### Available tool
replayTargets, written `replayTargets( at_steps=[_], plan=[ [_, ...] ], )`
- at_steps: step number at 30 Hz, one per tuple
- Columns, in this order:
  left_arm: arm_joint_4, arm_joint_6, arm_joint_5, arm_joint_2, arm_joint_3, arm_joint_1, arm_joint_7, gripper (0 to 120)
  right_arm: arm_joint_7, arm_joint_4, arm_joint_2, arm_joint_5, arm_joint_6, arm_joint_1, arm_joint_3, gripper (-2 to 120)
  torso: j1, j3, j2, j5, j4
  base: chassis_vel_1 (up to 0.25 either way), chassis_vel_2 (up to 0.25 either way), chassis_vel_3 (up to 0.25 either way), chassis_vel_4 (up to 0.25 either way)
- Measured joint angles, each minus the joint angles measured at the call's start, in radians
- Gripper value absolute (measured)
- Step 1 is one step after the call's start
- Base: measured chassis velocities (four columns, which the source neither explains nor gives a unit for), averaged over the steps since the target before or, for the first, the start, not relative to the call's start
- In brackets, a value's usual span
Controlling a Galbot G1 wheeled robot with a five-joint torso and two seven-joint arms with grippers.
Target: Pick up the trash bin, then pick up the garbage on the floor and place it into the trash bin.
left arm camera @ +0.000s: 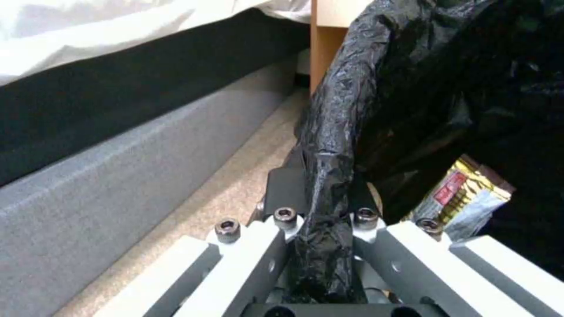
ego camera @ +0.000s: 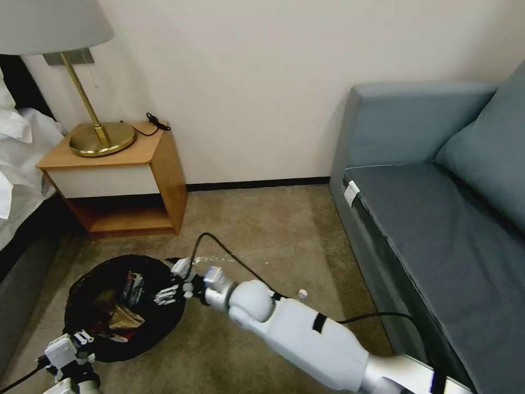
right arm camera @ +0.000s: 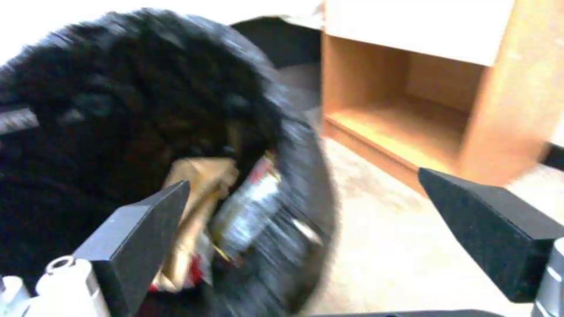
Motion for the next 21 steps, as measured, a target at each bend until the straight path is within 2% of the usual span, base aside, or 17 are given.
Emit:
replayTargets(
  at_steps=[5, 7, 10, 12, 15, 18, 19, 21],
  plan=[
    [0.003, 0.000, -0.006, 0.000, -0.001, -0.001, 0.000, 3, -0.020, 0.005, -0.117, -0.004, 0.024, -0.037, 0.046, 100, 0.000, 0.000, 0.000, 0.0002, -0.0002, 0.000, 0.000, 0.000, 0.000],
    [0.004, 0.000, -0.007, 0.000, -0.001, -0.001, 0.000, 3, -0.024, 0.000, -0.135, -0.009, 0.029, -0.041, 0.054, 100, 0.000, 0.000, 0.000, 0.0001, -0.0002, 0.000, 0.000, 0.000, 0.000],
    [0.009, 0.000, -0.012, 0.000, -0.002, -0.001, -0.001, 3, -0.047, -0.017, -0.211, -0.066, 0.034, -0.058, 0.091, 100, 0.000, 0.000, 0.000, 0.0002, -0.0001, 0.000, 0.000, 0.000, 0.000],
    [0.011, 0.000, -0.013, 0.000, -0.002, -0.001, -0.001, 3, -0.048, -0.018, -0.225, -0.081, 0.029, -0.062, 0.101, 100, 0.000, 0.000, 0.000, 0.0002, -0.0002, 0.000, 0.000, 0.000, 0.000],
    [0.017, -0.001, -0.014, 0.000, -0.002, -0.004, -0.001, 3, -0.010, -0.002, -0.265, -0.083, -0.019, -0.080, 0.121, 100, 0.000, 0.000, 0.000, 0.0000, -0.0003, 0.000, 0.000, 0.000, 0.000],
    [0.022, -0.003, -0.014, 0.000, -0.001, -0.008, -0.001, 3, 0.163, 0.087, -0.308, 0.119, -0.175, -0.107, 0.126, 100, 0.000, 0.000, 0.000, 0.0001, 0.0000, 0.000, 0.000, 0.000, 0.000],
    [0.022, -0.003, -0.014, 0.000, -0.001, -0.008, -0.001, 3, 0.163, 0.087, -0.308, 0.119, -0.175, -0.107, 0.126, 100, 0.000, 0.000, 0.000, 0.0001, 0.0000, 0.000, 0.000, 0.000, 0.000],
    [0.022, -0.003, -0.016, 0.000, 0.000, -0.008, -0.001, 3, 0.275, 0.147, -0.330, 0.216, -0.280, -0.120, 0.134, 100, 0.000, 0.000, 0.000, 0.0001, 0.0000, 0.000, 0.000, 0.000, 0.000]
  ],
)
